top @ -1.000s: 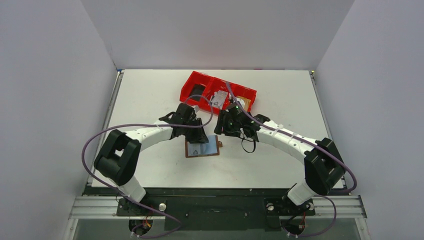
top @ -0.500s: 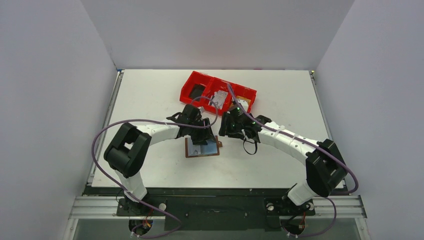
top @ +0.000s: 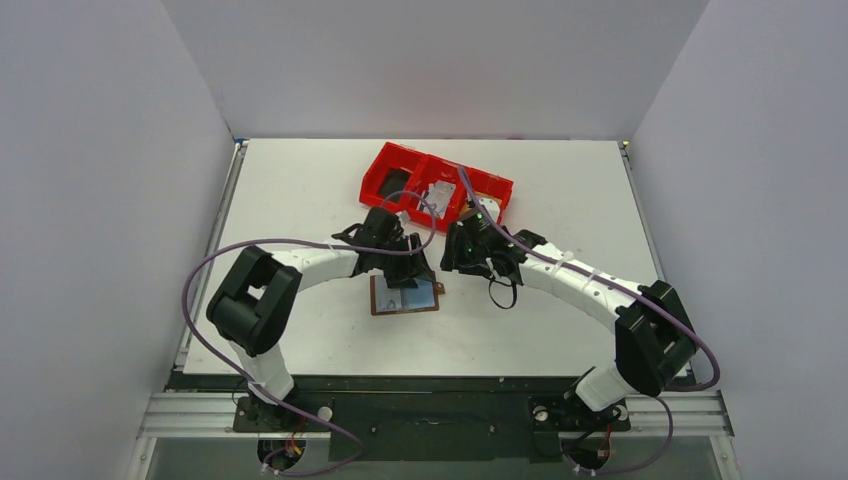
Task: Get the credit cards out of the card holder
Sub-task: Remove the credit card from the card holder.
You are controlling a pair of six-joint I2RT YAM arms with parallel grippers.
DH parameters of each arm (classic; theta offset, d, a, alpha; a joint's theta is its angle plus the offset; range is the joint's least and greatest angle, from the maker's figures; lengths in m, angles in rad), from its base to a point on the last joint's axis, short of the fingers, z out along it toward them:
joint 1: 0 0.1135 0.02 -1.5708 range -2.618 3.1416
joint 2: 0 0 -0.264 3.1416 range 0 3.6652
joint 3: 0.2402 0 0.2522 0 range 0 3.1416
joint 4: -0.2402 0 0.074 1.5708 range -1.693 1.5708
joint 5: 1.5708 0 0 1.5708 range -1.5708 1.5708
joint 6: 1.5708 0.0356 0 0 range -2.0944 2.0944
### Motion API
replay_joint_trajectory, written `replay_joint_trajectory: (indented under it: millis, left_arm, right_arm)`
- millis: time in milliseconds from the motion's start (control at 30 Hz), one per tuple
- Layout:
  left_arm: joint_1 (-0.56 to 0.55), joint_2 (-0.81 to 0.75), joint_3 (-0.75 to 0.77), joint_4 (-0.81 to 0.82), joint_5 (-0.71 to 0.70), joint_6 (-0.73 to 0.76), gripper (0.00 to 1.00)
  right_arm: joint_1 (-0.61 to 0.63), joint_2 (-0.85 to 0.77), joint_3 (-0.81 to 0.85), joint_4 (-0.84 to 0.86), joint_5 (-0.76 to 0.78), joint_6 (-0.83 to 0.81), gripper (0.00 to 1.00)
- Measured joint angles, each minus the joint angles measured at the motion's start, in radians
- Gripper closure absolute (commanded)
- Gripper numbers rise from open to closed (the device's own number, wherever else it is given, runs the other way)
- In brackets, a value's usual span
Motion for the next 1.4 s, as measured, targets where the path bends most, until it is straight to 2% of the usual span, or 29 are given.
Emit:
replay_joint_trajectory:
  millis: [733,1033,1400]
  left_arm:
    - [0.137,-0.200,-0.006,-0.091,-0.002,0.059,0.46]
    - [0.225,-0.324,-0.097,-0.155,-0.051,0.101,0.46]
    - [0.282,-0.415,-0.190,-0.204,-0.090,0.130,0.46]
  right_arm:
    - [0.014,0.013,0.018,-0.017,0.001,0.000,0.47]
    - [0.113,0.145,0.128,-0.021,0.010,0.000,0.47]
    - [0.218,0.348,0.253,-0.025,0.014,-0.002,0.47]
